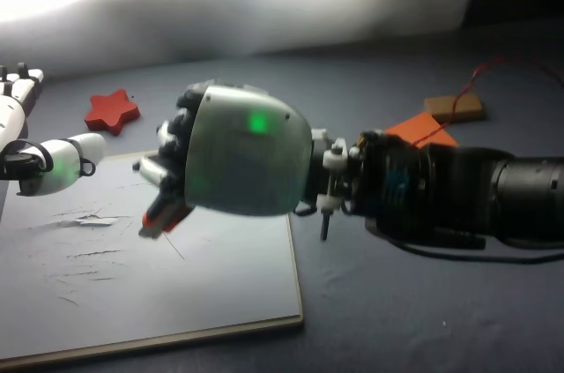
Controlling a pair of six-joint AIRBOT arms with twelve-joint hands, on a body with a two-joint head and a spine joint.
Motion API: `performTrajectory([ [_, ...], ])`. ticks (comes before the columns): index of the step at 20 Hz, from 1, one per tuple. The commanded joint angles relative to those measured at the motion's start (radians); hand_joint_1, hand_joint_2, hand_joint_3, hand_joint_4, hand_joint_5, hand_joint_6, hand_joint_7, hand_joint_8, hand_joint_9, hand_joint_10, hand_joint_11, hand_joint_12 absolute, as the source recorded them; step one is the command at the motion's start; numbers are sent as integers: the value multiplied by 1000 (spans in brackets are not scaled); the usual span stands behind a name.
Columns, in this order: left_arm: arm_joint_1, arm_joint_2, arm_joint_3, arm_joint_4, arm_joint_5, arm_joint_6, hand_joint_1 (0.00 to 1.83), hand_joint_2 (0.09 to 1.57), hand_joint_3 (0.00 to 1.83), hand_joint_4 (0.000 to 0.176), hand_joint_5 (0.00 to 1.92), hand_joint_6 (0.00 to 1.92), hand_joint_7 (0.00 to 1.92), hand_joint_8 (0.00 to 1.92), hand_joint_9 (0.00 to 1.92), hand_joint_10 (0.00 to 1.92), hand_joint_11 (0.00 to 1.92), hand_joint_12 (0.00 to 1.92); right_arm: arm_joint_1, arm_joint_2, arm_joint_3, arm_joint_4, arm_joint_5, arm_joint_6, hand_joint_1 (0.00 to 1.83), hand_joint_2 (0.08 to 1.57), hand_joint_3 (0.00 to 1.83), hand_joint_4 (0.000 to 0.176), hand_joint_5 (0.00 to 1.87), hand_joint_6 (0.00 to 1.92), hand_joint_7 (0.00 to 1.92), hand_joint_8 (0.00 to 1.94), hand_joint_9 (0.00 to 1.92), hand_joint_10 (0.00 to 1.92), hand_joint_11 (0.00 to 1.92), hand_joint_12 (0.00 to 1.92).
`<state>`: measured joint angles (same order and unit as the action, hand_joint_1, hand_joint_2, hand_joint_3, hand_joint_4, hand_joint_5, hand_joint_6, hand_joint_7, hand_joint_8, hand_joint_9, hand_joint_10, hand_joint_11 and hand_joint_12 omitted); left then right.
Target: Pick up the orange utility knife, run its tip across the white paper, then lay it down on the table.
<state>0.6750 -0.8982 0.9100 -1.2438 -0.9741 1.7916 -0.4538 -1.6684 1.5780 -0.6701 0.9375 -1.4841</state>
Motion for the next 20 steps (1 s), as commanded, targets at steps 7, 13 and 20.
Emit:
performTrajectory([
  [7,-8,5,15,49,-81,11,1,1277,2,0,0,0,111,6,151,13,0,584,-18,-13,-1,-66,127,-10,1522,1264,0,176,1350,1921,1547,1941,1646,1921,1707,1921],
  [13,-8,5,6,49,-80,11,0,1271,0,0,0,0,101,1,122,6,0,526,-19,-19,3,-140,123,6,1468,1305,0,176,1313,1921,1533,1941,1655,1921,1743,1921],
  [20,-10,5,5,49,-76,14,15,1276,0,0,0,0,109,4,123,10,0,521,-29,-17,27,-202,136,5,1481,1296,0,176,1323,1921,1520,1941,1641,1921,1736,1921],
])
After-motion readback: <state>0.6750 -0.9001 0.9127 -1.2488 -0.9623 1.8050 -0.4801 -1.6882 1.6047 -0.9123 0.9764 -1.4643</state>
